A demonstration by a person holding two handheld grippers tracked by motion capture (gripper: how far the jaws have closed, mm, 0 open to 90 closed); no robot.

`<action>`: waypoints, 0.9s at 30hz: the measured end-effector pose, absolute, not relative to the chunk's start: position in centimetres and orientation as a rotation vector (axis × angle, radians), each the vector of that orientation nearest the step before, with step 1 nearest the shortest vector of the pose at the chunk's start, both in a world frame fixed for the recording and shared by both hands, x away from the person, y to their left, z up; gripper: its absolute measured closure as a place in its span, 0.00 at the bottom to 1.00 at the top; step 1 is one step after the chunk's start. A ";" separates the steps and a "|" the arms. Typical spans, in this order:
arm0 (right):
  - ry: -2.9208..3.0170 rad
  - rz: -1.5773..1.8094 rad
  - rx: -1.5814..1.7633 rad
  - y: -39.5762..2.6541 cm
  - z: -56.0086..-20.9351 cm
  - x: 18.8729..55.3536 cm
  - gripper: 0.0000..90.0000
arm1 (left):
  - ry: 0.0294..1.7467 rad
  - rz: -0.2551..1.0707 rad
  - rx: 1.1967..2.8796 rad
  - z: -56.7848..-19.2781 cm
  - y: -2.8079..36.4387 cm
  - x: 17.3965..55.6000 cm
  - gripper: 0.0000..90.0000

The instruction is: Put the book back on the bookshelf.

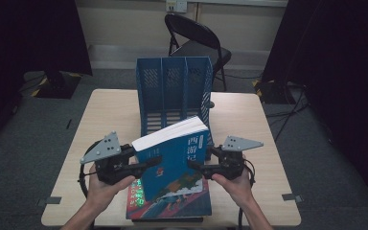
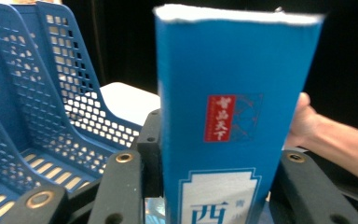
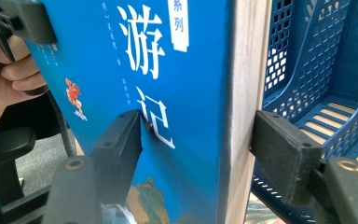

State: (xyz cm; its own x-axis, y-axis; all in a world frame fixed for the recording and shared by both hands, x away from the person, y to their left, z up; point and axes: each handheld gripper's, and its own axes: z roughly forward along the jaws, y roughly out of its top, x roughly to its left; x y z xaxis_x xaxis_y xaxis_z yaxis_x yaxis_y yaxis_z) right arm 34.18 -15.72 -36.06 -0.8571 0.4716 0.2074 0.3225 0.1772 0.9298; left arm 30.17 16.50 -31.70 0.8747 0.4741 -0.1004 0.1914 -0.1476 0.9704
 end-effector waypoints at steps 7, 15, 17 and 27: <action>2.308 1.769 0.794 -15.8 -36.0 34.0 0.39 | 0.545 0.249 1.704 -32.4 15.7 30.8 0.65; 2.314 1.761 0.782 -15.8 -35.9 33.9 0.40 | 0.537 0.243 1.721 -33.6 14.5 31.3 0.61; 2.316 1.758 0.774 -15.9 -35.9 33.8 0.40 | 0.532 0.250 1.719 -33.6 14.5 31.2 0.61; 2.327 1.739 0.761 -15.8 -35.8 33.5 0.40 | 0.558 0.250 1.701 -33.9 14.4 31.6 0.57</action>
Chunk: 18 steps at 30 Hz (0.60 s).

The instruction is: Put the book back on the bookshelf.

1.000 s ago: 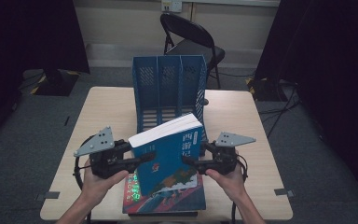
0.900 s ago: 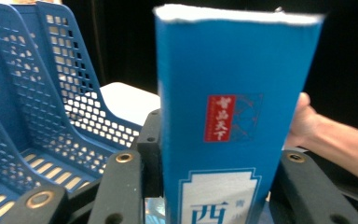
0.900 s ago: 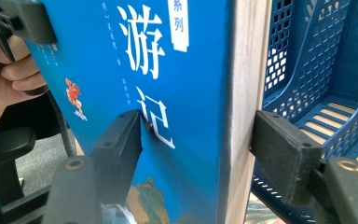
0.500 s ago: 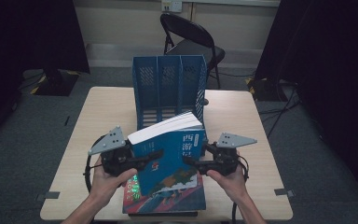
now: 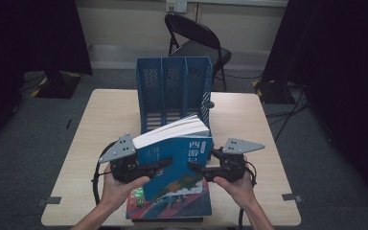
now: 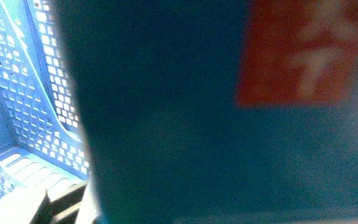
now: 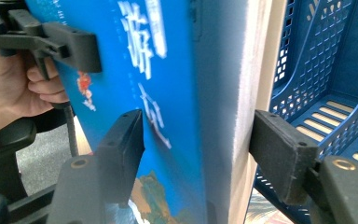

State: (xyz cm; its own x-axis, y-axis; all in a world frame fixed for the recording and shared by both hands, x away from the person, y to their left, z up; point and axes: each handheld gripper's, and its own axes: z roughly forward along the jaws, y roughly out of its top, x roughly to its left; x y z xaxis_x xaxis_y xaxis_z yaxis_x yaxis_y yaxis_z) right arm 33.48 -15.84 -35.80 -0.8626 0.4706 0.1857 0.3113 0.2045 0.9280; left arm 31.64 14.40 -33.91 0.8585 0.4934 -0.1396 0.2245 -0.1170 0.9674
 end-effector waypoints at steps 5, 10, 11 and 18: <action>2.338 1.733 0.751 -15.5 -35.8 33.4 0.39 | 0.550 0.231 1.704 -33.9 14.5 31.9 0.64; 2.321 1.735 0.767 -15.7 -36.0 33.8 0.41 | 0.529 0.243 1.706 -33.8 14.4 31.4 0.67; 2.313 1.742 0.775 -15.7 -36.1 33.9 0.40 | 0.528 0.245 1.713 -33.8 14.4 31.4 0.67; 2.320 1.694 0.793 -16.1 -36.5 33.8 0.36 | 0.538 0.237 1.716 -33.8 14.8 31.5 0.68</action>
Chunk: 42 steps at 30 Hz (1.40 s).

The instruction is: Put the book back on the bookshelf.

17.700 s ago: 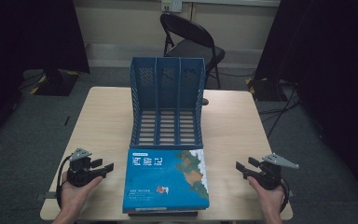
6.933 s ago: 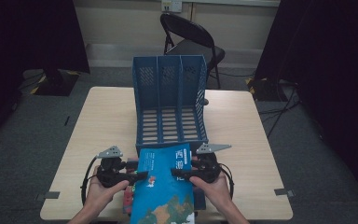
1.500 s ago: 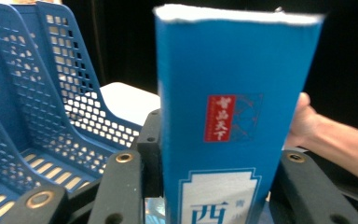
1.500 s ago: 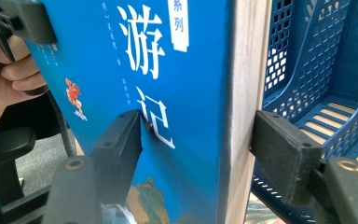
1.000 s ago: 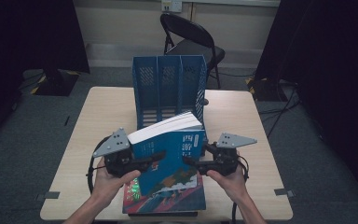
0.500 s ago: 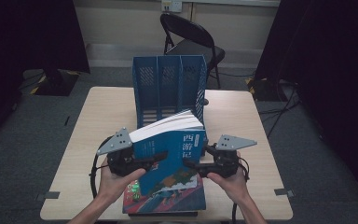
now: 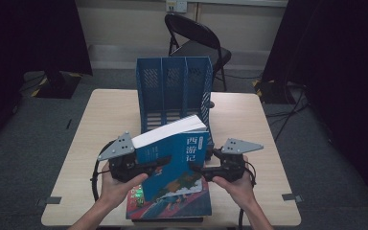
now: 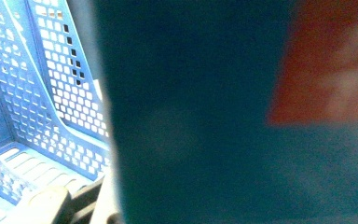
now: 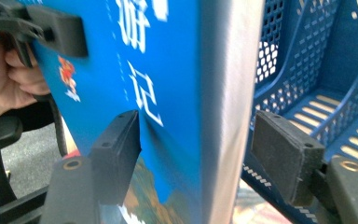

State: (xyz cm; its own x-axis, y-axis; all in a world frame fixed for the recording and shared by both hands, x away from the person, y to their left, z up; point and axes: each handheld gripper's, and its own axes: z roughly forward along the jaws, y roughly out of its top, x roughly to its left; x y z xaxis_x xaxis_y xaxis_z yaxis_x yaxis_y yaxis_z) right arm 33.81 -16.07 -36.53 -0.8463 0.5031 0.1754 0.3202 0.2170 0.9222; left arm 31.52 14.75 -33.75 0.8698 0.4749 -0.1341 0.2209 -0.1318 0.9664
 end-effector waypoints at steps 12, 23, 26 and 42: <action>2.334 1.608 0.901 -19.0 -38.9 32.9 0.35 | 0.547 0.224 1.719 -33.5 15.7 31.0 0.68; 2.332 1.567 1.019 -21.1 -41.5 32.9 0.33 | 0.628 0.198 1.723 -33.3 17.2 31.5 0.68; 2.347 1.548 1.032 -21.0 -42.1 33.1 0.33 | 0.642 0.190 1.718 -33.3 17.5 31.6 0.68; 2.317 1.549 1.060 -21.4 -42.0 33.5 0.32 | 0.730 0.267 1.710 -31.8 19.4 31.8 0.68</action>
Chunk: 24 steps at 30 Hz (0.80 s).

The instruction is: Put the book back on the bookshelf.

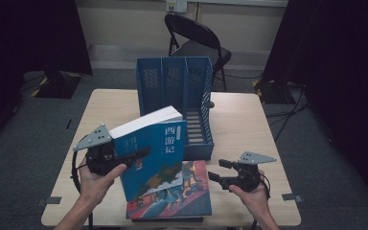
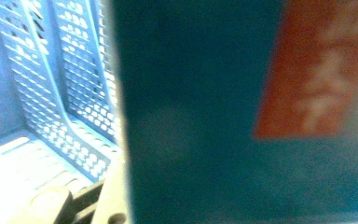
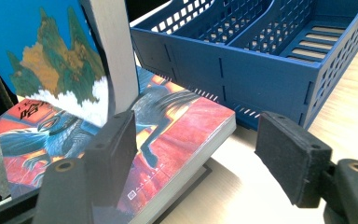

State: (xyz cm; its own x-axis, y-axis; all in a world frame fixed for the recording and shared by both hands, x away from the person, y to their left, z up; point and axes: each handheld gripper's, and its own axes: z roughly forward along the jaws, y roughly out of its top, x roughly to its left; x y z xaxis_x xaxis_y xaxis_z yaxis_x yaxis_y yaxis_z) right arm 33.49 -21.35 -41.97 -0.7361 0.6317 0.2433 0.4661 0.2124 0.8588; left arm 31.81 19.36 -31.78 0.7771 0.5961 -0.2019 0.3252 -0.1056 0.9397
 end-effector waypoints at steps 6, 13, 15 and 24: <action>2.309 1.552 1.061 -21.5 -41.9 33.6 0.32 | 0.766 0.267 1.687 -31.6 19.9 32.2 0.68; 2.313 1.552 1.058 -21.5 -41.9 33.6 0.33 | 0.778 0.285 1.697 -31.1 19.4 32.4 0.68; 2.313 1.547 1.063 -21.6 -42.0 33.6 0.33 | 0.791 0.279 1.693 -30.9 19.4 32.6 0.68; 2.326 1.531 1.070 -21.7 -42.5 33.8 0.34 | 0.830 0.291 1.661 -30.1 19.5 33.3 0.68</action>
